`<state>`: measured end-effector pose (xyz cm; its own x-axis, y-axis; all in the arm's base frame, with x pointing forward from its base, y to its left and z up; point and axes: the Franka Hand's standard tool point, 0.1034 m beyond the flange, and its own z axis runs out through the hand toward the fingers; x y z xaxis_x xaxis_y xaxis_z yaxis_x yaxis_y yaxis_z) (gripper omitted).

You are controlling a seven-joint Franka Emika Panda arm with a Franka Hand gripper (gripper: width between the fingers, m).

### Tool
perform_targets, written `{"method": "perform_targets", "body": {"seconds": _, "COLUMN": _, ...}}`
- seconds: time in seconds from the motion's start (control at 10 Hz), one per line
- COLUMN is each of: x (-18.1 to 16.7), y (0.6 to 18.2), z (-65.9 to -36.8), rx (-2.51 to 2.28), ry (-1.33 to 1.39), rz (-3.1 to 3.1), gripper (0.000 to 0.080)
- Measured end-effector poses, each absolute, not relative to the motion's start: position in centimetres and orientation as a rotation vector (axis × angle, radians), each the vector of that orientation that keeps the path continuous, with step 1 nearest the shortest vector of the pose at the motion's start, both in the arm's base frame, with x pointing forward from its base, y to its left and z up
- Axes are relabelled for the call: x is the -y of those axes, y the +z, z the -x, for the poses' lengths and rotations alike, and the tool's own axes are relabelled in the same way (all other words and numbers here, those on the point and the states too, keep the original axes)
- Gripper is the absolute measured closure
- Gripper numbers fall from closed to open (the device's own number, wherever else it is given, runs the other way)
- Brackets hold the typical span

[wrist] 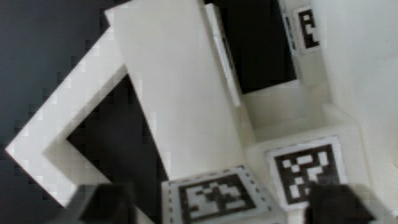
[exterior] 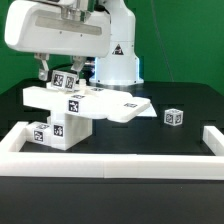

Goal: Assemble chair

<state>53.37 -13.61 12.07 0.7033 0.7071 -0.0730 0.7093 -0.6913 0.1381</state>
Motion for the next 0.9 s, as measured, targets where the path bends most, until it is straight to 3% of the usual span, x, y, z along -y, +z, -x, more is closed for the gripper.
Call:
{"method": "perform_targets", "body": {"seconds": 0.1, "x": 13.64, "y": 12.07, "z": -53.36, "rx": -1.151, "ry": -0.021, "rz": -2.754, "gripper": 0.0513}}
{"method": "perform_targets", "body": {"seconds": 0.5, "x": 13.68, "y": 12.06, "z": -53.35, "rx": -1.038, "ry": -0.013, "rz": -2.798, "gripper": 0.0512}}
{"method": "perform_targets", "body": {"seconds": 0.9, "x": 13.61, "y": 12.03, "z": -53.62, "rx": -0.511, "ry": -0.007, "rz": -2.953, "gripper": 0.0512}}
